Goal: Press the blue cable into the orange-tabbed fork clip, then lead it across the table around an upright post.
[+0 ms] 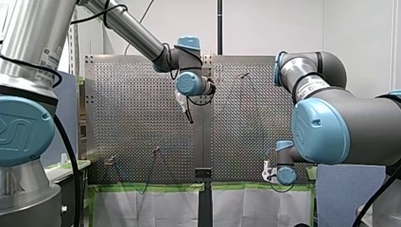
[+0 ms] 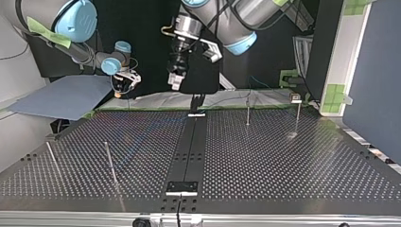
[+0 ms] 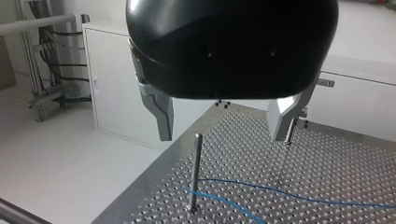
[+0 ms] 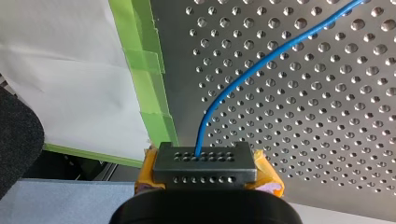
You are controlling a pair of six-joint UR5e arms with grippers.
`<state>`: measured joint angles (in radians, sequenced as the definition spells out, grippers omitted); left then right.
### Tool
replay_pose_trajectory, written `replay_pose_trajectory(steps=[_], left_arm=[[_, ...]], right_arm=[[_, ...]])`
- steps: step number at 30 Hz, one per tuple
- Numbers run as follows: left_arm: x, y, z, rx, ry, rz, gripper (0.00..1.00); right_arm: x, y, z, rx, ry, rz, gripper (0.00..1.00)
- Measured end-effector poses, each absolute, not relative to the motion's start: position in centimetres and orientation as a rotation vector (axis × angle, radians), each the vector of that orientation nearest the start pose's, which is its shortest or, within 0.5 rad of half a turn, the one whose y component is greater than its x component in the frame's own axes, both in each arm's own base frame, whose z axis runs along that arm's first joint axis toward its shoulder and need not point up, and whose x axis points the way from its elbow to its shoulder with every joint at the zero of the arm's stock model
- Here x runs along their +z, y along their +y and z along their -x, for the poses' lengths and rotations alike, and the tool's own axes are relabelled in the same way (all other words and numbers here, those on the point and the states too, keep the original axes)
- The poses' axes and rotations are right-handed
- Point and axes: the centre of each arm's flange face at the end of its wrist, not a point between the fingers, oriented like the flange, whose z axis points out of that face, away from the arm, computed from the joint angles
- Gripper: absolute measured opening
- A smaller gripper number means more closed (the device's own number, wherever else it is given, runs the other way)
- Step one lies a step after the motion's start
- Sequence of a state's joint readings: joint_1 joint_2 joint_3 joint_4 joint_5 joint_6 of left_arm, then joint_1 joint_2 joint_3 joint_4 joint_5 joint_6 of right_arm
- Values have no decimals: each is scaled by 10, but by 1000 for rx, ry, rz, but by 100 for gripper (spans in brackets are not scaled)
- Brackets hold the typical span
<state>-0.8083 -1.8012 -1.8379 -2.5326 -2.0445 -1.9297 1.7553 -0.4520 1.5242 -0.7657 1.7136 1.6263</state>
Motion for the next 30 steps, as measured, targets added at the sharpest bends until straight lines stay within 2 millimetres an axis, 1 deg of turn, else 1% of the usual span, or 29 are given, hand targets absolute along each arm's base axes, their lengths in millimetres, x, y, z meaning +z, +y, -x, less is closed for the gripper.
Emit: replay_pose_trajectory(steps=[17,30], left_arm=[[254,-430,-292,-597,1500,58,99],[220,-410,-272,-594,1500,56,99]], right_arm=[[-121,-601,-234,1080,-1417,-1455,0],[-121,-601,-234,1080,-1417,-1454,0]])
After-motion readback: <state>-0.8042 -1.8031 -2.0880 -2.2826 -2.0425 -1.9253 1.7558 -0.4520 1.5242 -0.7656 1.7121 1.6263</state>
